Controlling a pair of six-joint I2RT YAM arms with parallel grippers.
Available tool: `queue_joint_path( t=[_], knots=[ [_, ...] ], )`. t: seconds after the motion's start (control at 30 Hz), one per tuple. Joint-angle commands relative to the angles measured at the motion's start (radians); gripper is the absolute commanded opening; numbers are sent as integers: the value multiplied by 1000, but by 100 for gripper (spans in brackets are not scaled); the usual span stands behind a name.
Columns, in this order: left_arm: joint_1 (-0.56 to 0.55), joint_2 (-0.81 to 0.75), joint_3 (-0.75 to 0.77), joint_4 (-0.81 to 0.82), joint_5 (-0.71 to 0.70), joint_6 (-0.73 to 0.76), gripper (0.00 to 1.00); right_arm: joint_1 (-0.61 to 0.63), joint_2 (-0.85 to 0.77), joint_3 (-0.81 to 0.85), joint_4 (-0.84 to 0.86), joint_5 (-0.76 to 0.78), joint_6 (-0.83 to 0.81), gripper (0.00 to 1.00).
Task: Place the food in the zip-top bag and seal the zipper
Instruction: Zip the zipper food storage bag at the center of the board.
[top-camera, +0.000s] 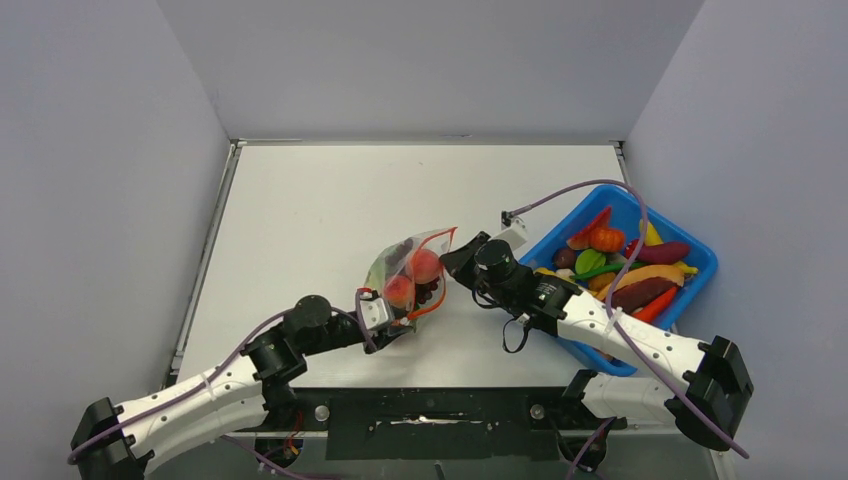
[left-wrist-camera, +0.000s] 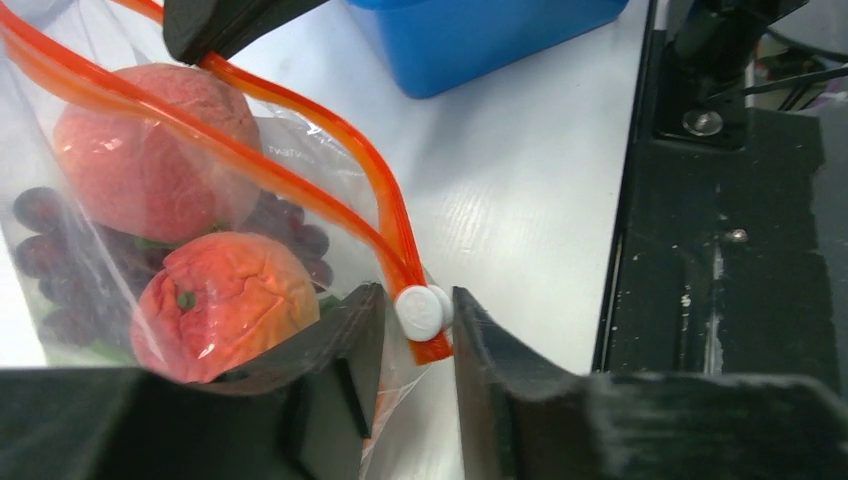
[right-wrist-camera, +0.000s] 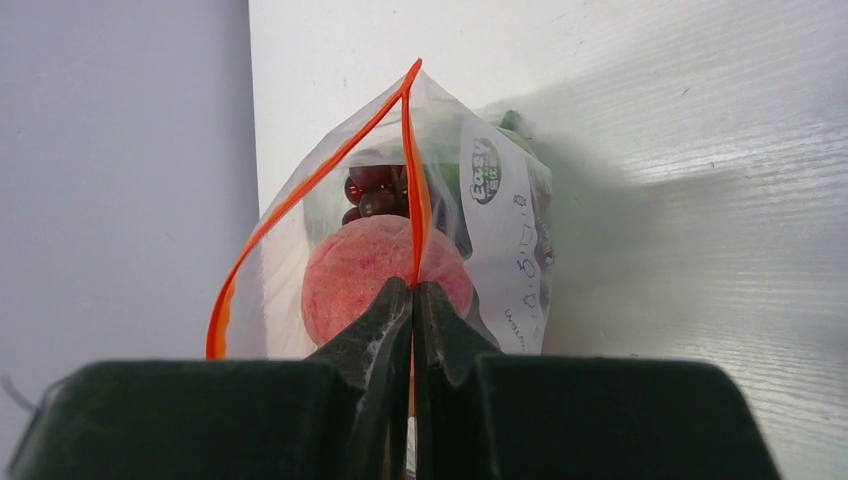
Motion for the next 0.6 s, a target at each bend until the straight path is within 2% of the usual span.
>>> queue_joint_path(
  t=[0.0, 0.07, 0.1, 0.2, 0.3, 0.43, 0.57],
  knots=[
    [-33, 12, 51, 20, -117, 60, 23, -5, -43, -9, 68, 13, 17, 0],
    [-39, 0, 53, 26, -122, 66, 6, -5, -50, -21, 65, 19, 9, 0],
    [-39, -12, 53, 26, -127, 66, 0, -6, -53, -27, 61, 23, 4, 0],
    [-39, -60, 59, 24, -132, 66, 0, -5, -75, -46, 66, 31, -54, 1],
    [-38, -89, 86, 0, -122, 64, 0, -7, -90, -23, 85, -12, -246, 18],
    [-38, -73, 151, -65, -84, 34, 0, -5, -113, 62, -61, 11, -471, 35],
    [-36, -56, 195, -81, -66, -24, 0, -5, -156, 125, -143, -1, -739, 57]
  ],
)
